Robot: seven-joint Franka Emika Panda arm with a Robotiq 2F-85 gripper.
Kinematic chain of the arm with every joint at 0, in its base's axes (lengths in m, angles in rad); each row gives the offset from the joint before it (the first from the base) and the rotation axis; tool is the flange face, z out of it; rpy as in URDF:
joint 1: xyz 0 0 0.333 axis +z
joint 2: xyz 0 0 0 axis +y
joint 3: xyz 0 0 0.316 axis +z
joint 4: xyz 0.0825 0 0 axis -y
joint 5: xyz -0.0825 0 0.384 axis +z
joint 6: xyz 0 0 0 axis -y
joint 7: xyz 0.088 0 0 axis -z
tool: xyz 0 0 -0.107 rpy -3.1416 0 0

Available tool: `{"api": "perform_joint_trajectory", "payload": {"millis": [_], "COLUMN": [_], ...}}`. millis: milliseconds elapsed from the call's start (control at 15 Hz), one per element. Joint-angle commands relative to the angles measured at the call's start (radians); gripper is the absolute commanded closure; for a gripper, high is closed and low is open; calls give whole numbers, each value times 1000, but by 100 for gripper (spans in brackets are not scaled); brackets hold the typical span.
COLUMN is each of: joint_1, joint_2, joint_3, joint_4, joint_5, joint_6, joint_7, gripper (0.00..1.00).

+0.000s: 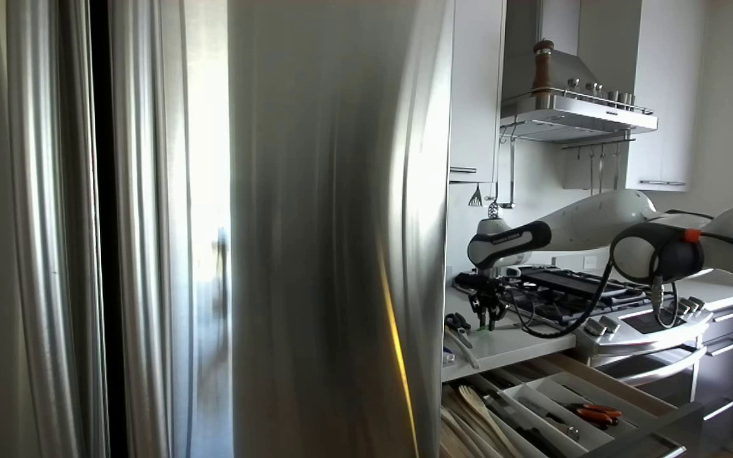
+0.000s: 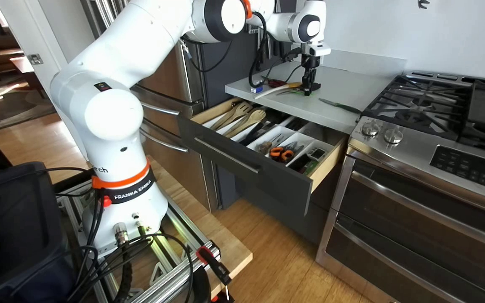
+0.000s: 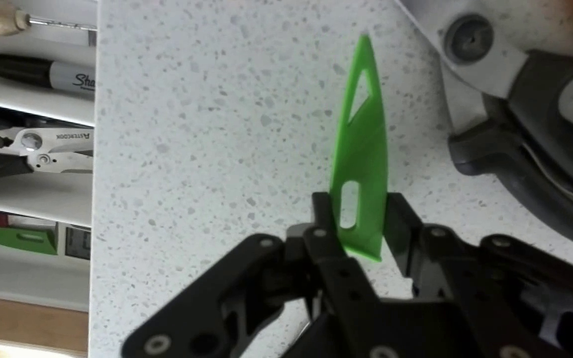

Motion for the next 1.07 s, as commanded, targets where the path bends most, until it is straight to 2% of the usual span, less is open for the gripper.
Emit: {"api": "perform_joint_trajectory", "payload": {"millis": [0, 267, 333, 1000], "joint_1": [-10, -17, -17, -52], "joint_2": [8, 26, 27, 51], "joint_3": [15, 21, 22, 32], "joint_4": [14, 35, 38, 56], "joint_5": [-8, -6, -6, 9], "joint_6": [-2, 1, 1, 15], "joint_7": [-3, -13, -13, -39], "gripper": [70, 70, 92, 92]}}
